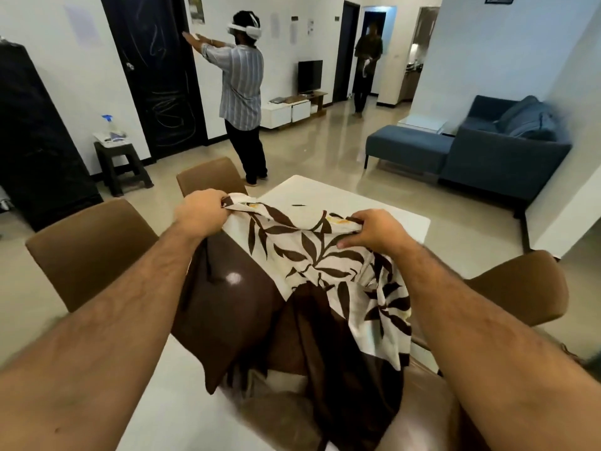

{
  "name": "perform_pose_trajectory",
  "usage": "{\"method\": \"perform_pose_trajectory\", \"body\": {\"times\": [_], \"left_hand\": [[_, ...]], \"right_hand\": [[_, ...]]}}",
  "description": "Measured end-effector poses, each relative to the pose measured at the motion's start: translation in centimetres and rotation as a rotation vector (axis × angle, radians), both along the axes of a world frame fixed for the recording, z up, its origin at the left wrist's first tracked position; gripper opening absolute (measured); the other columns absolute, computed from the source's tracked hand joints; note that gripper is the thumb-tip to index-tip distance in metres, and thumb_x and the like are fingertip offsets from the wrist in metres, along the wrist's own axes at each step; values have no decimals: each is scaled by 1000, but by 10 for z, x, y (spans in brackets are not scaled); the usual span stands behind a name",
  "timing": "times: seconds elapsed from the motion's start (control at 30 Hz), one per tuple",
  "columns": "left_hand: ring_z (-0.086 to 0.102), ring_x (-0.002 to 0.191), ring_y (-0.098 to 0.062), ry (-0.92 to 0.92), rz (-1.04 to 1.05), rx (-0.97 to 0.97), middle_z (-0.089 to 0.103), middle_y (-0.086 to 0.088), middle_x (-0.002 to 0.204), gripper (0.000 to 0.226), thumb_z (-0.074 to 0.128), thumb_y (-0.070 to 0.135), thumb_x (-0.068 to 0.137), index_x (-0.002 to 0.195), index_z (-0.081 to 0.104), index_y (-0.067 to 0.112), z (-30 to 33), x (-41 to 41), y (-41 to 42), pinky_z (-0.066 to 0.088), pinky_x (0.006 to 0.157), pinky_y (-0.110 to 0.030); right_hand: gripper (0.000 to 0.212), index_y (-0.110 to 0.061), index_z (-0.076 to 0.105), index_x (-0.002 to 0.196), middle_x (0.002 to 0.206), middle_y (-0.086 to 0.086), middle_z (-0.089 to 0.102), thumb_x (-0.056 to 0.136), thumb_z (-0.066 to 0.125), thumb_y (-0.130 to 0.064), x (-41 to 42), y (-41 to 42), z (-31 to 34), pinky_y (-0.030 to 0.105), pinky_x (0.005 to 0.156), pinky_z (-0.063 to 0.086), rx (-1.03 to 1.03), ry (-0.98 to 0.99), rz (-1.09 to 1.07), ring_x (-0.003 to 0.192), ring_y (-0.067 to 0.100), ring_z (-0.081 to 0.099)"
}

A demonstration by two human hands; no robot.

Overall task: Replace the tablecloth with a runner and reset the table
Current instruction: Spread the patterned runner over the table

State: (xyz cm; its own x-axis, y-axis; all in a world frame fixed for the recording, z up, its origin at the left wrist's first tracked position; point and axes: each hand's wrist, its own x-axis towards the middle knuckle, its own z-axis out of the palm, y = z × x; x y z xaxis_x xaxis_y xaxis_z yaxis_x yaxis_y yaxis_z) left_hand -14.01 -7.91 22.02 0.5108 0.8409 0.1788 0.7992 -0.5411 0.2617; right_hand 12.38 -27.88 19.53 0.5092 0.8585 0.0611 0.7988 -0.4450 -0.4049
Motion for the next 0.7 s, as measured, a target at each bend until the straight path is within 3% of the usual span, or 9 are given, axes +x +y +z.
{"method": "perform_pose_trajectory", "body": {"times": [0.07,0.17,0.4,0.43,0.5,0.57,0.6,0.67,0.7], "left_hand": [[62,101,-35,-97,28,-24,68,-10,109,26,47,20,92,109,66,20,3,0,-2,52,84,-40],[60,108,-37,-236,60,-61,65,-13,119,31,44,23,93,118,63,19,13,-3,3,49,90,-43],[52,119,-45,-310,371,-136,56,-29,127,40,37,19,101,127,55,-5,32,-33,24,41,95,-47],[52,115,-45,-267,370,-146,56,-30,122,40,36,18,102,128,54,-8,35,-36,24,40,93,-46],[47,89,-40,-205,325,-186,51,-26,90,39,34,13,103,117,55,-16,47,-40,15,37,78,-38],[30,62,-29,-227,276,-281,31,-10,68,45,27,20,104,81,51,-11,57,-42,12,28,58,-29],[25,57,-23,-252,260,-334,28,-7,66,47,24,30,102,77,46,-3,57,-43,23,23,54,-27],[31,56,-19,-321,269,-472,36,-8,68,39,32,38,96,93,48,3,54,-49,43,26,56,-24],[37,54,-19,-384,280,-538,41,-8,69,31,38,35,98,96,51,7,48,-51,53,32,56,-23]], "right_hand": [[21,-23,70,101,100,-3,70,81,71,-26,3,-4,-13,32,81,51,-44,-207,-94,91,20,61],[18,-17,70,95,99,6,68,84,56,-11,8,-16,-29,33,75,55,-97,-287,-327,86,24,63],[36,-12,66,112,119,13,65,84,48,-27,33,-42,-26,40,91,52,-77,30,-689,106,34,62],[38,-10,65,116,125,15,63,87,45,-25,34,-40,-18,40,94,49,-32,69,-705,112,36,60],[38,-3,63,121,130,19,60,94,40,-18,39,-33,4,40,97,47,96,190,-714,118,37,58],[34,2,64,117,118,25,64,95,40,-9,43,-25,34,40,88,52,225,313,-694,105,35,66],[32,1,65,112,103,26,67,93,41,-8,45,-21,51,40,72,57,300,397,-684,85,32,72],[28,-2,62,108,82,22,66,91,42,-13,47,-14,75,41,52,56,480,644,-704,55,30,70],[28,-5,59,110,84,22,66,92,42,-17,47,-10,82,45,52,57,528,728,-675,58,34,70]]}}
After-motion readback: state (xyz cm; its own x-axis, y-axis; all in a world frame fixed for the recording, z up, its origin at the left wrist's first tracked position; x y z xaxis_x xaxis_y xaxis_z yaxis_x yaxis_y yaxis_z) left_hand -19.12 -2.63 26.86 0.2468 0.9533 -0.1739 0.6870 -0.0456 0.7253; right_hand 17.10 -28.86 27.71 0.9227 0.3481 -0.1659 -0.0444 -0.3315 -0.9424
